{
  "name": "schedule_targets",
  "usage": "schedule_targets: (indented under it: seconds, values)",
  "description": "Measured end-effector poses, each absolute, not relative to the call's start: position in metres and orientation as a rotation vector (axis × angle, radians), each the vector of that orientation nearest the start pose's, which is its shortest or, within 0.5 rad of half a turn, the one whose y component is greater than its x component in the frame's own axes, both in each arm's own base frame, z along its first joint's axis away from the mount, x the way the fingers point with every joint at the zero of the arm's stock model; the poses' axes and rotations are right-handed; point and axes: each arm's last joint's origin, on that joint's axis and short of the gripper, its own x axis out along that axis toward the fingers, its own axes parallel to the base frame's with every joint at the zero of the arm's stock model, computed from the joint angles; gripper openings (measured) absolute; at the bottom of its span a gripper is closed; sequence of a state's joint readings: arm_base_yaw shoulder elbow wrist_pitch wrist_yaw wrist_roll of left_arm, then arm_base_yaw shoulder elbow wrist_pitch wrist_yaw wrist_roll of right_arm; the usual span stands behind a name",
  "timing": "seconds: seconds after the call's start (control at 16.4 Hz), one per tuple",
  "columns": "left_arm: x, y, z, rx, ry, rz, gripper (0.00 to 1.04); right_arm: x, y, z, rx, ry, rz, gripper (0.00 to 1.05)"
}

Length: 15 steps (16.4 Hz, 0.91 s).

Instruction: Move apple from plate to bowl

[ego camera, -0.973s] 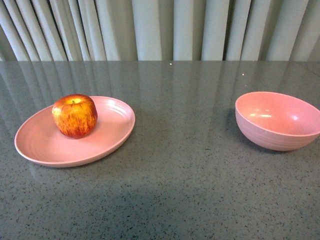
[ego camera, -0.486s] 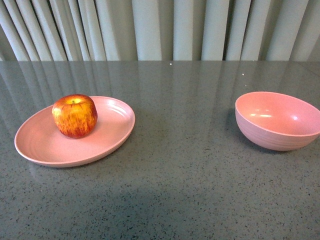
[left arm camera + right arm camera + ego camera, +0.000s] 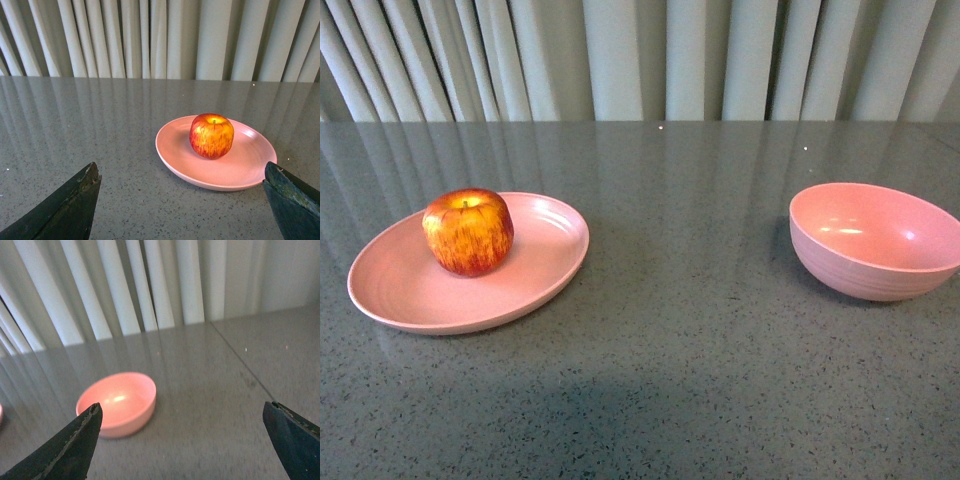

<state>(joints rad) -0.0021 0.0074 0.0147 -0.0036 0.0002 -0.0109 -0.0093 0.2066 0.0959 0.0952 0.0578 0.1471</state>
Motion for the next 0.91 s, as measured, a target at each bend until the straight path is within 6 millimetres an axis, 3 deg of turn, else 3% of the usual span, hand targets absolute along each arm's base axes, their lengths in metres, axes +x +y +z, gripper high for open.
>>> schedule_targets:
  seconds: [0.18, 0.36, 0.49, 0.61, 0.73, 0.91]
  values:
    - [0.097, 0.000, 0.168, -0.011, -0.004, -0.002, 0.98, 0.145, -0.005, 0.238, 0.147, -0.072, -0.018, 0.98]
    - [0.097, 0.000, 0.168, -0.011, -0.004, -0.002, 0.98, 0.221, 0.002, 0.264, 0.131, 0.076, 0.015, 0.98]
    - [0.097, 0.000, 0.168, -0.011, -0.004, -0.002, 0.98, 0.273, 0.012, 0.255, 0.103, 0.250, 0.016, 0.98]
    - [0.097, 0.000, 0.168, -0.011, -0.004, -0.002, 0.98, 0.312, 0.016, 0.237, 0.092, 0.408, -0.001, 0.98]
    - [0.097, 0.000, 0.168, -0.011, -0.004, -0.002, 0.98, 0.337, 0.016, 0.216, 0.081, 0.527, -0.031, 0.98]
    - [0.097, 0.000, 0.168, -0.011, -0.004, -0.002, 0.98, 0.352, 0.017, 0.194, 0.080, 0.630, -0.045, 0.98]
